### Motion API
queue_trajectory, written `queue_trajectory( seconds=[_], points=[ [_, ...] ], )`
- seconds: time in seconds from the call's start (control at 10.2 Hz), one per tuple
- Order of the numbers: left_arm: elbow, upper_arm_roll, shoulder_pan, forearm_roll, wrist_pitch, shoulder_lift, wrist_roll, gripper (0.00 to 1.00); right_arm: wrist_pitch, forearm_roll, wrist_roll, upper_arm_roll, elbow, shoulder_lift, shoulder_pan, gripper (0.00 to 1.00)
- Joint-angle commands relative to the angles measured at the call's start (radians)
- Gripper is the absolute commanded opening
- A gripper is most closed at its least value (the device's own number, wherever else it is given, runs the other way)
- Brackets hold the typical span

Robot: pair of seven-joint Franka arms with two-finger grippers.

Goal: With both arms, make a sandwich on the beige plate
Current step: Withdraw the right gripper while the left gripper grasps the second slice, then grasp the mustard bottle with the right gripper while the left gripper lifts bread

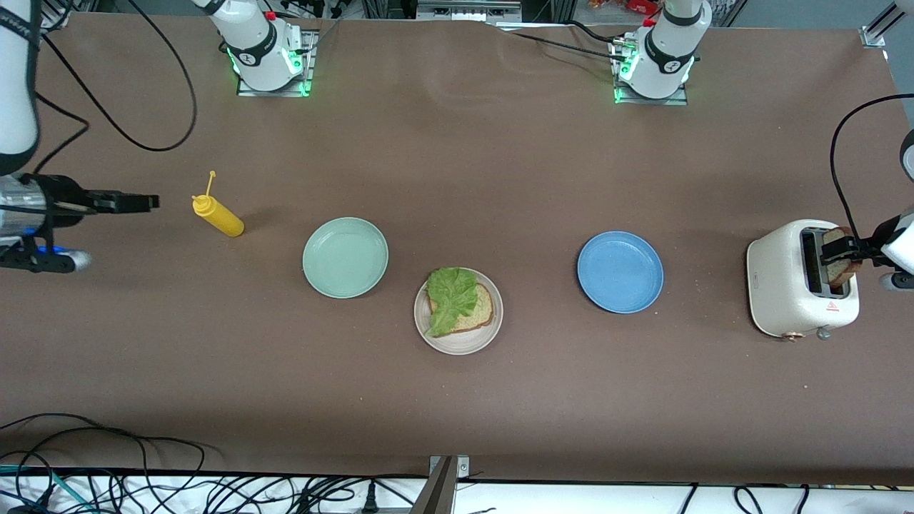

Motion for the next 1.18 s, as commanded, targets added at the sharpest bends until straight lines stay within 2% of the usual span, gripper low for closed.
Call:
queue_trajectory(
  seconds=[0.0,0.29,0.39,0.49,0.59,0.79,1.08],
  points=[
    [-0.057,-0.015,0.033,0.028,0.036,-0.030,0.059,0.01,0.048,0.018,-0.251,-0.075,-0.171,-0.101,0.008,1.00],
    [0.007,-0.015,0.033,0.039,-0.041,-0.019,0.210,0.00,0.242,0.047,-0.654,-0.155,-0.451,-0.236,0.008,1.00],
    [0.041,-0.014,0.025,0.041,-0.078,-0.013,0.207,0.00,0.308,0.129,-0.852,-0.216,-0.533,-0.251,0.008,1.00],
    [0.095,-0.014,0.027,0.042,-0.138,0.007,0.208,0.00,0.341,0.230,-1.034,-0.271,-0.588,-0.244,0.008,1.00],
    [0.154,-0.014,0.027,0.042,-0.198,0.028,0.208,0.00,0.374,0.292,-1.165,-0.308,-0.636,-0.236,0.007,1.00],
    [0.271,-0.014,0.019,0.044,-0.301,0.065,0.208,0.00,0.439,0.389,-1.414,-0.342,-0.717,-0.225,0.007,1.00],
    [0.507,-0.023,-0.014,0.025,-0.547,0.127,0.210,0.00,0.464,0.539,-1.799,-0.353,-0.759,-0.124,-0.036,1.00]
  ],
)
